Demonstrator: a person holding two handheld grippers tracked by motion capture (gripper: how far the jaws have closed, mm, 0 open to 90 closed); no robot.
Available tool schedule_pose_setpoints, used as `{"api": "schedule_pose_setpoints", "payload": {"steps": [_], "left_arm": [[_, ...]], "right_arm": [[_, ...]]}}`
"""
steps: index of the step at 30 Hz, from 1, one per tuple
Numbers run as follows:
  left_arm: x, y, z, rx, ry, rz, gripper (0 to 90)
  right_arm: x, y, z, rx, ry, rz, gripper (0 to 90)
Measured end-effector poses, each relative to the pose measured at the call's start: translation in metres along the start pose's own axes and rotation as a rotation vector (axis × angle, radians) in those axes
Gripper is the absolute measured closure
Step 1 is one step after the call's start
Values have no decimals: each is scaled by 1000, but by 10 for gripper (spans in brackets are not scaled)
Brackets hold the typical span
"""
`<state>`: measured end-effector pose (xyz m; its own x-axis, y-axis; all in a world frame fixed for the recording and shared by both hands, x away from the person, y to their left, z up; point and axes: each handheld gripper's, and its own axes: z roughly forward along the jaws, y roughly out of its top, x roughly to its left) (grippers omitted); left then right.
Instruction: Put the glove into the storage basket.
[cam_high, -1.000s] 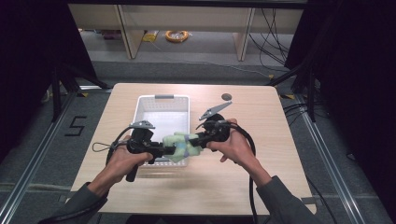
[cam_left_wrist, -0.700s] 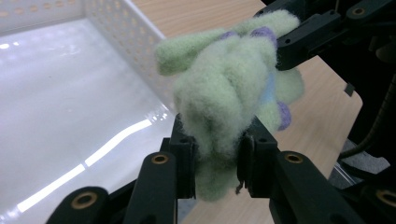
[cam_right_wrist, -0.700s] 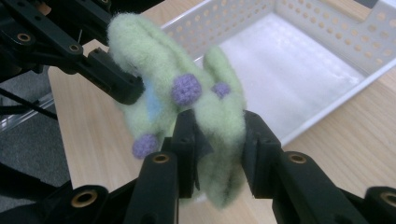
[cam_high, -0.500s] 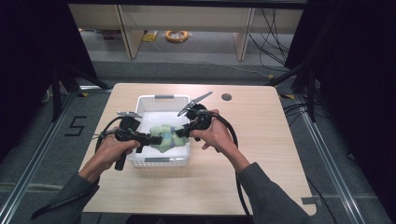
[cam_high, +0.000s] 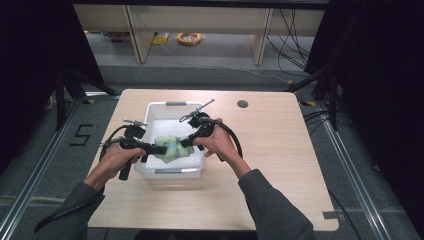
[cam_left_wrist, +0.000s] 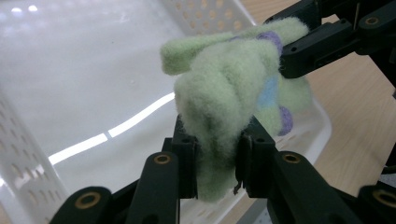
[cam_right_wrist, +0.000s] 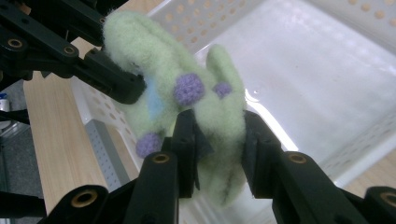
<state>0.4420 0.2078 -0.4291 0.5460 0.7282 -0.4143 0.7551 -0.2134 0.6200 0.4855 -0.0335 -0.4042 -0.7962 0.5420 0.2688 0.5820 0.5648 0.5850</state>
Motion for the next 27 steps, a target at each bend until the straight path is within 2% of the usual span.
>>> {"api": "schedule_pose_setpoints", "payload": {"steps": [4,5,6,7,12,17,18,21,25,27], "left_arm": [[6,-3,3,29,4,-5,711],[6,-4,6,16,12,-17,712],[7,-3,6,45,21,-11,712],[8,-3,8,55,27,-15,713],[11,-2,15,82,36,-28,714],[11,-1,19,97,46,-26,706],[13,-1,20,125,60,-5,702],[12,-1,23,127,64,-17,685],[11,0,22,131,97,1,634],[10,2,20,106,110,-15,588]], "right_arm": [[-1,-1,10,20,0,13,700],[-3,-1,13,20,3,8,700],[-5,-2,16,27,4,18,700],[-6,-2,19,31,7,26,701],[-10,-3,29,61,10,42,700],[-11,-4,33,79,-13,40,700],[-11,-4,33,77,-17,38,700],[-11,-5,34,85,-27,33,700],[-10,-6,35,95,-43,32,699],[-9,-6,36,112,-44,48,699]]}}
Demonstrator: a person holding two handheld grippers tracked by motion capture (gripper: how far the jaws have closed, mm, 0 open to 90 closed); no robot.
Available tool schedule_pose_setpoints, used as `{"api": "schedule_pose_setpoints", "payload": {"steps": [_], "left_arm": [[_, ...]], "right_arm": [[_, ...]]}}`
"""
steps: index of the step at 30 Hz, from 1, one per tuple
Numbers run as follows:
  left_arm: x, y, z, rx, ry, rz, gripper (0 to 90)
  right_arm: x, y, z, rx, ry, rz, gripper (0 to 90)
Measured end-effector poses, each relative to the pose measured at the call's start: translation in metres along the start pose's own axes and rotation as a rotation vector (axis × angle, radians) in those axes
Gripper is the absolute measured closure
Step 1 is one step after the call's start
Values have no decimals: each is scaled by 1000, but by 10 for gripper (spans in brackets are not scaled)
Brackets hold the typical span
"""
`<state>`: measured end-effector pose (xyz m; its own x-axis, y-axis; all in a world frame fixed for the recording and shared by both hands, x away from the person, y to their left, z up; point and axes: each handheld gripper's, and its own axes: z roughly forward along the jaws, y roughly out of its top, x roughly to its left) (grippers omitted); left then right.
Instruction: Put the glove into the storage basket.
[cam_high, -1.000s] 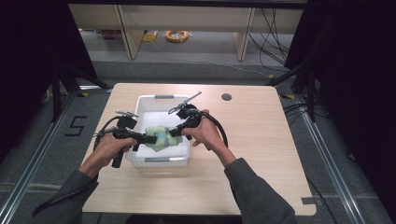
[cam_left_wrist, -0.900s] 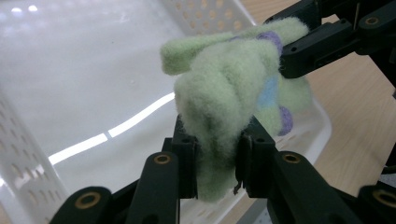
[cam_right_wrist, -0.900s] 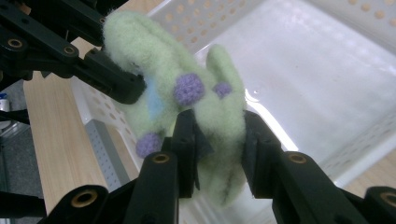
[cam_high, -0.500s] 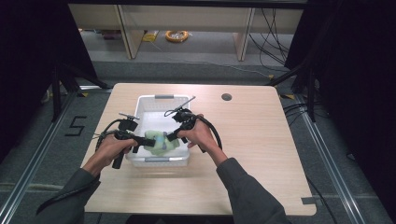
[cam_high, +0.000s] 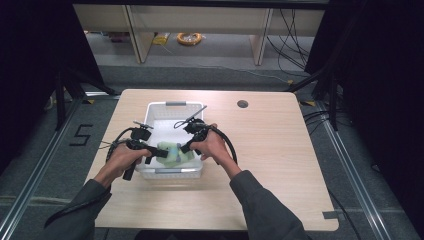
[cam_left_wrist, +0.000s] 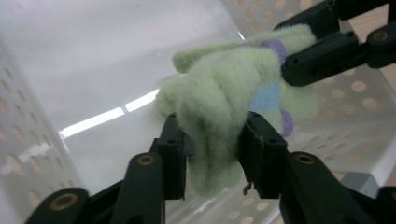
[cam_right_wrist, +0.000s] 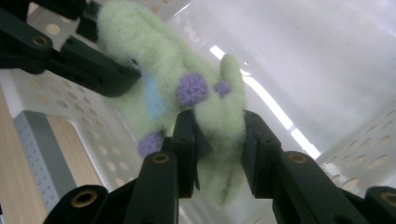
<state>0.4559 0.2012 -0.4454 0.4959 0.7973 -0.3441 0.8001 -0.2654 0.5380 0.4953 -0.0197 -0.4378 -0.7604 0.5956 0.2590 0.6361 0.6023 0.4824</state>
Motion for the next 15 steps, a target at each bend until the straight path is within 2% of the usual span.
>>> {"api": "schedule_pose_setpoints", "payload": {"steps": [1,3,4,7,8,11,15], "left_arm": [[-1,1,-1,-10,10,4,575],[-2,2,-6,-30,49,22,548],[-3,3,-8,-57,71,18,529],[-8,3,-16,-105,78,18,522],[-9,3,-19,-106,80,34,526],[-14,1,-24,-134,58,31,525],[-20,-2,-32,-147,52,54,499]], "right_arm": [[-2,0,1,-4,-8,-19,698],[-2,-1,2,5,-12,-3,699],[-3,-1,2,0,-21,-10,698],[-3,-1,5,13,-36,-31,697],[-3,-1,5,13,-38,-31,697],[-2,0,7,15,-47,-24,697],[-4,1,8,27,-63,-25,692]]}}
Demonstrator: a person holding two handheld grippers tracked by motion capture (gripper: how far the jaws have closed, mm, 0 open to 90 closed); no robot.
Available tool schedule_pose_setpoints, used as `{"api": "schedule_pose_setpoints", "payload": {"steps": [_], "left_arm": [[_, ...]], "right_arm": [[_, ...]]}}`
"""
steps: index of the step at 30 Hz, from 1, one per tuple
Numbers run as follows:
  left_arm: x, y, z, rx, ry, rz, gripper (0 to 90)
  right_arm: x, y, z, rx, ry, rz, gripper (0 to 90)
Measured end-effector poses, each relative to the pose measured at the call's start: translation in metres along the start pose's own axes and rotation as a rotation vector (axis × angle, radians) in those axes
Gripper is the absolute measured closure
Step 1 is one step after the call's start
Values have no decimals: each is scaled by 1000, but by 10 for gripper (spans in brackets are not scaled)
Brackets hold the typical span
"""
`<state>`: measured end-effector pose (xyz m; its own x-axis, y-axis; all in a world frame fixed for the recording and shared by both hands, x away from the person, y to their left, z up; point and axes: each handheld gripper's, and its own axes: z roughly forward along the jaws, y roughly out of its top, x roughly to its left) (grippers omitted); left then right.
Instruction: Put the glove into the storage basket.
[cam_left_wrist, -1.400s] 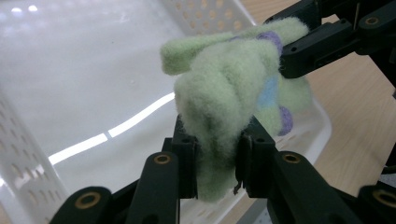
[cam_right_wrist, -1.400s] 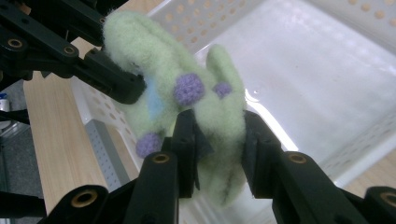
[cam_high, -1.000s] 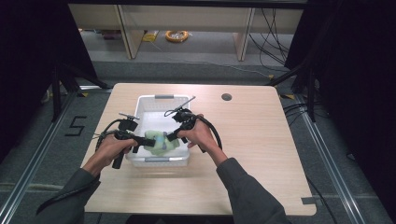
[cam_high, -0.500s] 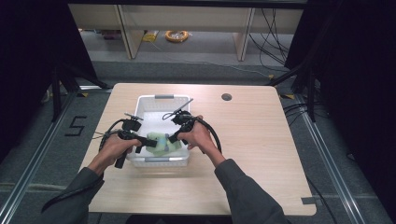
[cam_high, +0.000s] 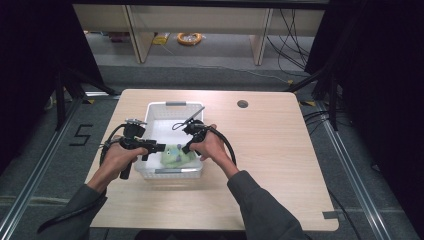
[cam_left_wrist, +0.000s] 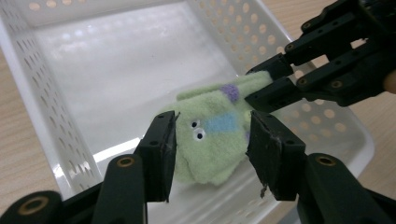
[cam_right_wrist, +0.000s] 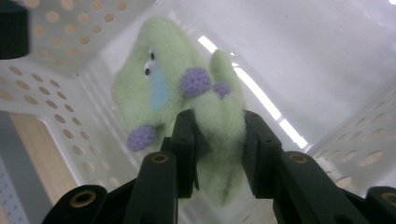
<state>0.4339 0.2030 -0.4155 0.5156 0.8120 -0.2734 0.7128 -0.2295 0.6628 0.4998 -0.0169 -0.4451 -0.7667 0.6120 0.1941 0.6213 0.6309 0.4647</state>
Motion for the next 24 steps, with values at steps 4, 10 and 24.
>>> {"api": "schedule_pose_setpoints", "payload": {"steps": [4,10,24], "left_arm": [[-6,-4,-4,-13,-26,-1,455],[-16,-11,-8,-18,-41,16,396],[-30,-18,-19,-65,-65,31,378]], "right_arm": [[1,1,2,9,-19,-1,684],[2,2,5,25,-45,-6,635],[3,10,-10,-27,-104,-17,540]]}}
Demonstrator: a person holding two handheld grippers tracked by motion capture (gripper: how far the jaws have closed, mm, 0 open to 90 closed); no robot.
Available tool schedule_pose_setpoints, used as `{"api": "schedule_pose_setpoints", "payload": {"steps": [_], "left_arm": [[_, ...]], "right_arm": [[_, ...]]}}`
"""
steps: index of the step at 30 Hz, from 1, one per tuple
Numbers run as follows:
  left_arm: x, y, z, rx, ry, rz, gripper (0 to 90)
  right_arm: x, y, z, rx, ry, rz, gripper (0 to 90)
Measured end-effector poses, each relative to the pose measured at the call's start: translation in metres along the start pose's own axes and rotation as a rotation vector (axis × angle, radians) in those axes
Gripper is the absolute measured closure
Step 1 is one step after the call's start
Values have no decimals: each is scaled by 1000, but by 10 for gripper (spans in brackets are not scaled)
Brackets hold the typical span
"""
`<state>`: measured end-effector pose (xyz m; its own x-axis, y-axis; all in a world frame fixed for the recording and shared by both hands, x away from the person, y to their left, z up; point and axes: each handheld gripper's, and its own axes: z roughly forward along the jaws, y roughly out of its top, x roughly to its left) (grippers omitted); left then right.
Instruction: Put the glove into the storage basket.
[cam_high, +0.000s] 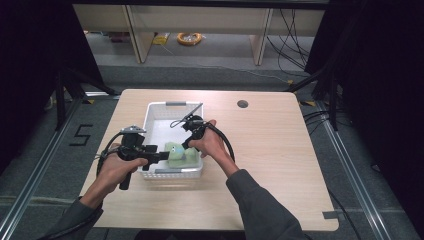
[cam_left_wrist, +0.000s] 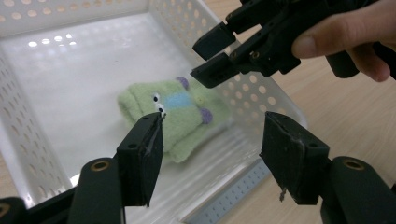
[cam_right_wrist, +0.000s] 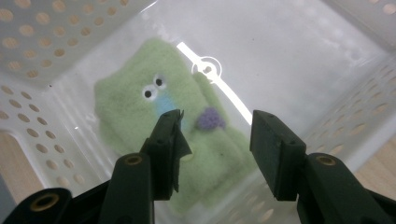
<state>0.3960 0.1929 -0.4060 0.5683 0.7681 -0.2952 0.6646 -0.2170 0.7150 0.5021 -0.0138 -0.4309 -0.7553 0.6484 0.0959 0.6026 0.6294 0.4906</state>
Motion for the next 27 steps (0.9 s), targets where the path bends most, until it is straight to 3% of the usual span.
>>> {"api": "schedule_pose_setpoints", "payload": {"steps": [2,7,8,9,10,12,13,18,23,26,27], "left_arm": [[-4,-2,-1,-7,-3,2,377],[-12,-6,-1,-30,-21,2,366],[-11,-7,-2,-5,-31,33,363],[-14,-8,-1,-24,-30,6,357],[-15,-10,-1,-22,-32,28,354],[-20,-12,0,-32,-43,16,340],[-21,-14,-1,-24,-51,31,334],[-31,-21,0,-48,-86,29,314],[-40,-27,3,-54,-95,41,266],[-45,-28,3,-61,-104,52,253],[-46,-29,3,-60,-102,59,245]], "right_arm": [[-1,1,-3,-9,-3,-23,538],[-1,0,-13,-40,16,-6,526],[-1,-1,-16,-42,22,-6,523],[-1,-2,-18,-51,23,-7,517],[0,-3,-20,-54,29,-2,508],[-1,-6,-26,-73,44,-8,494],[-1,-8,-29,-81,52,-10,479],[-3,-22,-45,-119,67,-19,405],[-5,-39,-61,-162,61,-39,349],[-4,-50,-70,-160,62,-2,331],[-6,-53,-71,-194,63,-32,325]]}}
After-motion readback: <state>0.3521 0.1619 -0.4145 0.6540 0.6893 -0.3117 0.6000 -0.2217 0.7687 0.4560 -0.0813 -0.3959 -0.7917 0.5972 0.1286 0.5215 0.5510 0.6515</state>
